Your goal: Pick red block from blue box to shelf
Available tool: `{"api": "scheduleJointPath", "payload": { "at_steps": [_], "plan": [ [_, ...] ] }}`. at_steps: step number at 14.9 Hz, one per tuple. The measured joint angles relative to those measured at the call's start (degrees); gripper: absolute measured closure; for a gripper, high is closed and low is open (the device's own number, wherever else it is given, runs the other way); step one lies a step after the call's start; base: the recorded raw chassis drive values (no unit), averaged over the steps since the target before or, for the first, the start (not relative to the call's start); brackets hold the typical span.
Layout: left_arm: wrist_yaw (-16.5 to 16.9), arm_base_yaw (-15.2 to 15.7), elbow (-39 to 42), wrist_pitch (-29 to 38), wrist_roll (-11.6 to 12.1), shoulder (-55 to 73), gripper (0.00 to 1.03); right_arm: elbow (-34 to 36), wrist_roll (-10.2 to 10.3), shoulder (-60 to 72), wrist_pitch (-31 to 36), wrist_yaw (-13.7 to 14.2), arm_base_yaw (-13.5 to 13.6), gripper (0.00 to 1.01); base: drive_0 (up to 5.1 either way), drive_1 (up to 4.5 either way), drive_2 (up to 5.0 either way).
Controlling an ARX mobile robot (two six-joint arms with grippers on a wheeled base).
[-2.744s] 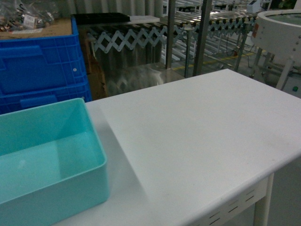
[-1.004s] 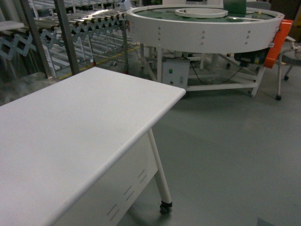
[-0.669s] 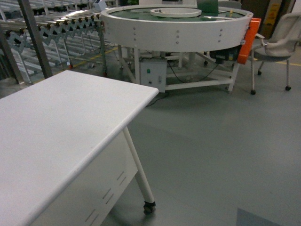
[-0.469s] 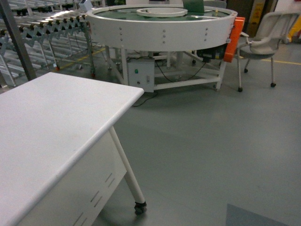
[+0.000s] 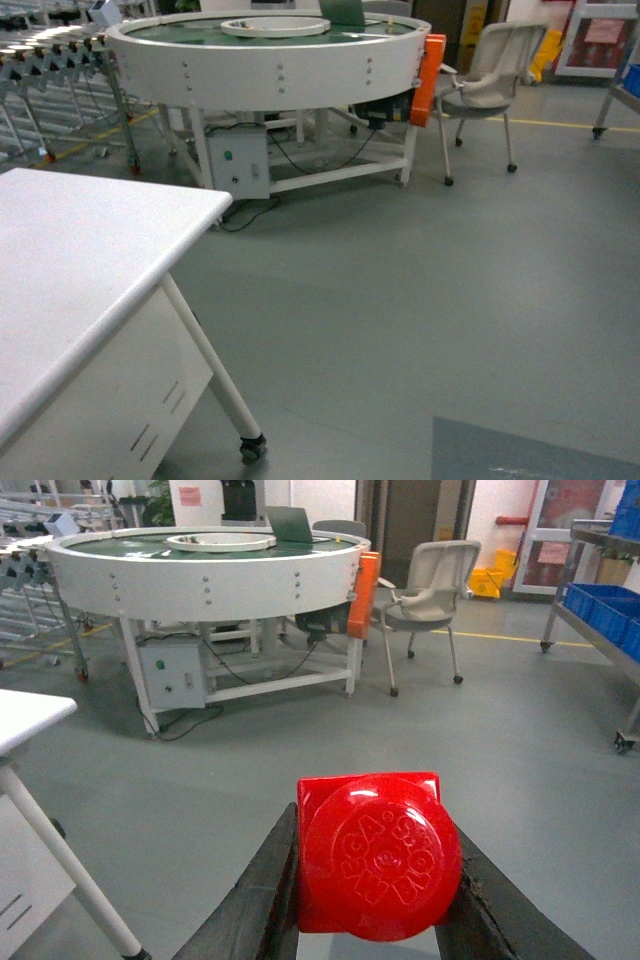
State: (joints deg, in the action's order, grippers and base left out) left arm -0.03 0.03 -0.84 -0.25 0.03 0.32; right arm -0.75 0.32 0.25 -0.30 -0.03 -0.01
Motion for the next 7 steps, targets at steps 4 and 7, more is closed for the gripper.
{"api": "scheduleJointPath", "payload": {
  "at_steps": [4, 7],
  "plan": [
    [0.0, 0.0, 0.0, 0.0, 0.0, 0.0, 0.05, 0.0, 0.0, 0.0, 0.0, 0.0, 0.0, 0.73, -1.5, -1.52, -1.5],
    [0.0, 0.0, 0.0, 0.0, 0.0, 0.0, 0.05, 0.0, 0.0, 0.0, 0.0, 0.0, 0.0, 0.73, -1.5, -1.52, -1.5]
  ]
}}
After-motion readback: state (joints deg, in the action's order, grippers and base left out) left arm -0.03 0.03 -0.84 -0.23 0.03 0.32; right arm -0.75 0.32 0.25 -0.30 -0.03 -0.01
